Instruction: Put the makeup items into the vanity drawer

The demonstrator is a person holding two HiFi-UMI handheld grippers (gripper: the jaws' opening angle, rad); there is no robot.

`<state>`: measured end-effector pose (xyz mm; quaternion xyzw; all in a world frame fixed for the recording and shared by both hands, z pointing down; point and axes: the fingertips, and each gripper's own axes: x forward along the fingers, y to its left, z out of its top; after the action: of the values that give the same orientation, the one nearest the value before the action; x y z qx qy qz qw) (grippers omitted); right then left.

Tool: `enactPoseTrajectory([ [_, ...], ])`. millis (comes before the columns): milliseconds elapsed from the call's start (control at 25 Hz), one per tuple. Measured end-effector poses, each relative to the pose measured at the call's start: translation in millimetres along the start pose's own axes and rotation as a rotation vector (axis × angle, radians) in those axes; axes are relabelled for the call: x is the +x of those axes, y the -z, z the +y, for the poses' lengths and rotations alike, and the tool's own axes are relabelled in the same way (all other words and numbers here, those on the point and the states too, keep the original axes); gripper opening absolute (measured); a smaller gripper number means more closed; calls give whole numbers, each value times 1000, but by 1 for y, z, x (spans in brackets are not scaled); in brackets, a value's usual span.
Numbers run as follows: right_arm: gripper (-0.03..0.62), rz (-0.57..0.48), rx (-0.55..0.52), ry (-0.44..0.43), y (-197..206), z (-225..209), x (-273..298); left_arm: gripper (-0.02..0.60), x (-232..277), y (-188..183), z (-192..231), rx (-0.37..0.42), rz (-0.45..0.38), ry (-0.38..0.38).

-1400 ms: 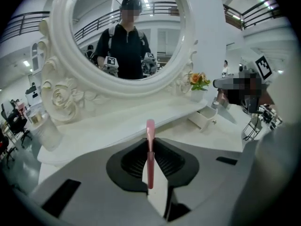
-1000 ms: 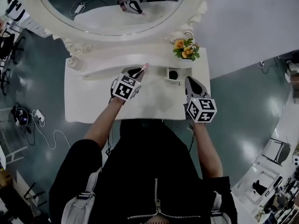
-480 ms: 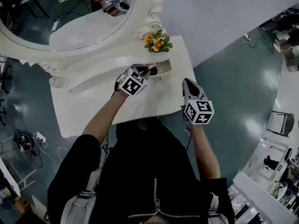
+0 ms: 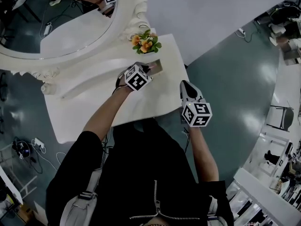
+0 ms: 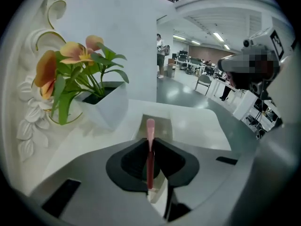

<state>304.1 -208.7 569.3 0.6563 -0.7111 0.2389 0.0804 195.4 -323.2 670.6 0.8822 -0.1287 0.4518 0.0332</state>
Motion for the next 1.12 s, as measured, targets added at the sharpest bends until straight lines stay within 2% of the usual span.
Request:
enactPoseTrajectory([
  [200,6,8,-11,-9,-1,-3,1,63,3,3,1,-19,8,-9],
  [480,6,13,-23,-50,-5,8,10,85,-10,6,5,-69,-23,-17],
  [680,6,24,-51,-104,-9,25,23,31,-37,6,14,-143,-107,-66],
  [880,6,15,-97,-161,-21,58,42,25,-78,23,35,-218,-174,-138],
  [1120,3,-18,-156,-257,-40,124,66,23,-142,61,62,-317,-238,-241],
])
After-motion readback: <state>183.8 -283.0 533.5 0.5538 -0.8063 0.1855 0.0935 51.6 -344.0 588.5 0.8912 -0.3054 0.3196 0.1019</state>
